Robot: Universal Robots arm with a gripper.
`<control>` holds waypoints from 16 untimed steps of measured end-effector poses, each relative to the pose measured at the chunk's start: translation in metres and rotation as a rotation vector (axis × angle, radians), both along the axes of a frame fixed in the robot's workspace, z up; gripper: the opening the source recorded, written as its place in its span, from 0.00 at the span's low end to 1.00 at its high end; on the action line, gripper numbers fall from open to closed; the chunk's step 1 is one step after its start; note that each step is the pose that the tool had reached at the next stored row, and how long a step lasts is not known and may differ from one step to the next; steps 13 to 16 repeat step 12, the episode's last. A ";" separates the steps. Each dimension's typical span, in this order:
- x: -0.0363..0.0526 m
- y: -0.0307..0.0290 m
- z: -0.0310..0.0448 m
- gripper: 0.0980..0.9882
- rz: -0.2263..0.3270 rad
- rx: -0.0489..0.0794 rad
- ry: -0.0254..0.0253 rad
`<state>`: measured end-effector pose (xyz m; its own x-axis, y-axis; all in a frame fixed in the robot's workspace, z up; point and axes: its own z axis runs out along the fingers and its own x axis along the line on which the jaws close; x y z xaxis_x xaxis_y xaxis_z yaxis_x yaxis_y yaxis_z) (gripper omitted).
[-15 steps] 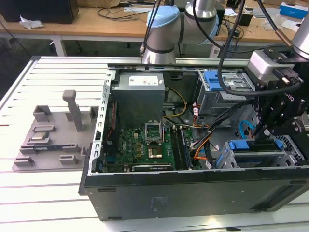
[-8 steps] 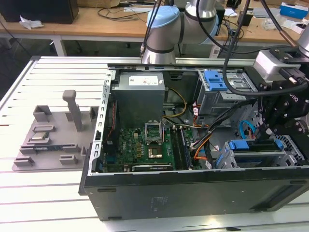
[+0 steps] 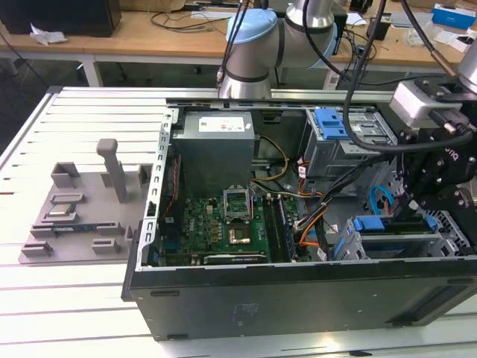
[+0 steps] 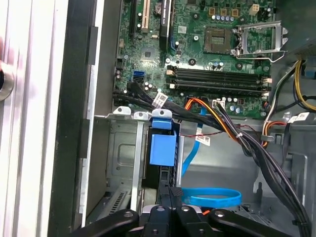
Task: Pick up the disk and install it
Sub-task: 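Insert the second disk wire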
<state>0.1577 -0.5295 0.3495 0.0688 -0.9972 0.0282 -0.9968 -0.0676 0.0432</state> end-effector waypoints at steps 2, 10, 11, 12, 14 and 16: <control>0.0000 0.0002 0.0189 0.01 0.000 -0.001 0.0000; 0.0000 0.0002 0.0334 0.01 0.000 -0.002 0.0000; 0.0000 0.0002 0.0334 0.01 0.000 -0.002 0.0000; 0.0000 0.0003 0.0335 0.01 0.000 -0.002 0.0000; 0.0000 0.0003 0.0335 0.01 0.000 -0.002 0.0000; 0.0000 0.0003 0.0335 0.01 0.000 -0.002 0.0000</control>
